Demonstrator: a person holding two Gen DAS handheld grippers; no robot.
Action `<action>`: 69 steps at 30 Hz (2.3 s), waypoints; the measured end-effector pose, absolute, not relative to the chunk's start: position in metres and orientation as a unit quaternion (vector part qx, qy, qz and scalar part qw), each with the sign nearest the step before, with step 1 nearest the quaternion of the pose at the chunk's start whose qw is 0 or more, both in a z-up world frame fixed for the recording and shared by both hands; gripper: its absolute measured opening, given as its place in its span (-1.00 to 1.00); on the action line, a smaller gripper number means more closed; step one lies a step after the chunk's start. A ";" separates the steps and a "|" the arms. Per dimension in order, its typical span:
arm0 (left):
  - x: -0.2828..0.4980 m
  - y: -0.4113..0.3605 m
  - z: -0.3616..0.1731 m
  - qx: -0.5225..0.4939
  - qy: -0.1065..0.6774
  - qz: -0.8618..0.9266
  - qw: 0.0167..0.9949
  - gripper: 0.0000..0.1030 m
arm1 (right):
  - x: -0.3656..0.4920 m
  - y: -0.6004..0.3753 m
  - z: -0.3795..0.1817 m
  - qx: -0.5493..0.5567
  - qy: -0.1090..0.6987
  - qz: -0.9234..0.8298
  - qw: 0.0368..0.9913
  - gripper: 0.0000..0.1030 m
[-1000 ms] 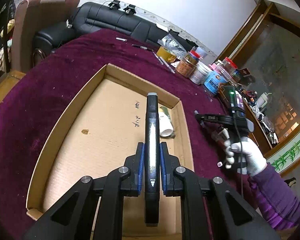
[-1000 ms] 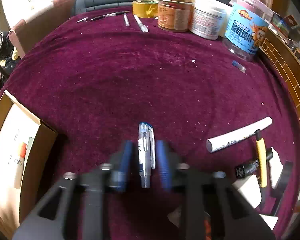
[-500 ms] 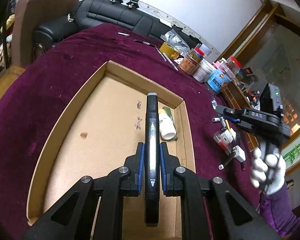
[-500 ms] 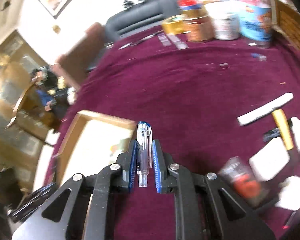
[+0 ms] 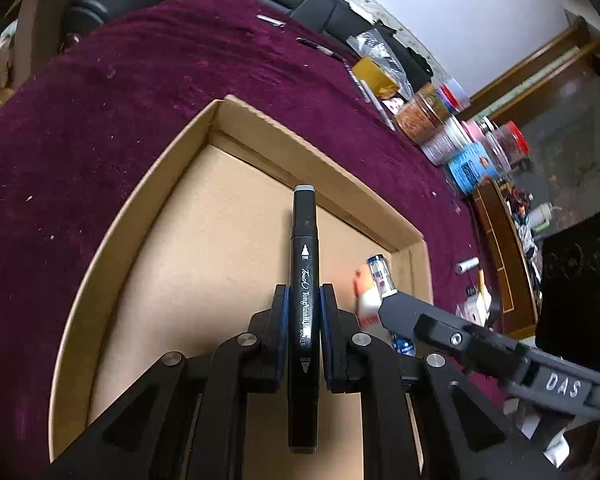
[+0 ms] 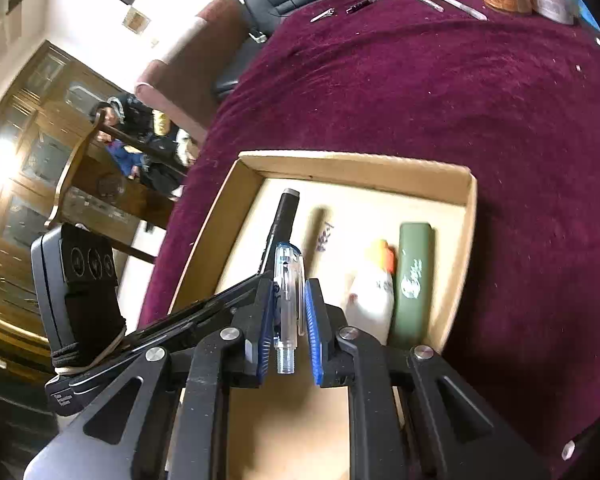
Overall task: Organize rigid objects
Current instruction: 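Release the black marker and clear pen into the tray with both tools, then withdraw both tools from the tray back over the table, then grasp the black marker with white cap using the left tool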
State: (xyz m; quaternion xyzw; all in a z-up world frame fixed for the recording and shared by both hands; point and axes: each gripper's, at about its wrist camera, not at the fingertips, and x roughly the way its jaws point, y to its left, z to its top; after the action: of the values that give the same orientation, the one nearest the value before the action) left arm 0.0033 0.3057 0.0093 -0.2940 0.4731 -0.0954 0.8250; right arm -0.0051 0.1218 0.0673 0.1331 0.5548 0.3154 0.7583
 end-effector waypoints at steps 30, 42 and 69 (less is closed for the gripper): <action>-0.118 0.209 0.102 -0.278 0.331 -0.066 0.899 0.35 | -0.127 -0.003 0.137 -0.006 0.239 0.089 0.967 1.00; -0.137 0.085 0.090 -0.181 0.419 -0.135 0.880 0.35 | -0.129 -0.146 0.118 0.109 0.312 0.044 0.943 1.00; -0.111 0.043 0.057 -0.104 0.474 -0.129 0.865 0.35 | -0.055 -0.194 0.069 0.169 0.424 0.195 0.868 0.61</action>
State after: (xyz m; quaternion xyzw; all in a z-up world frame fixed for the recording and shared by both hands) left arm -0.1106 0.0433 0.0573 -0.1039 0.4739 -0.1291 0.8648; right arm -0.0554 -0.1937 0.0690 0.1691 0.4241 0.1949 0.8681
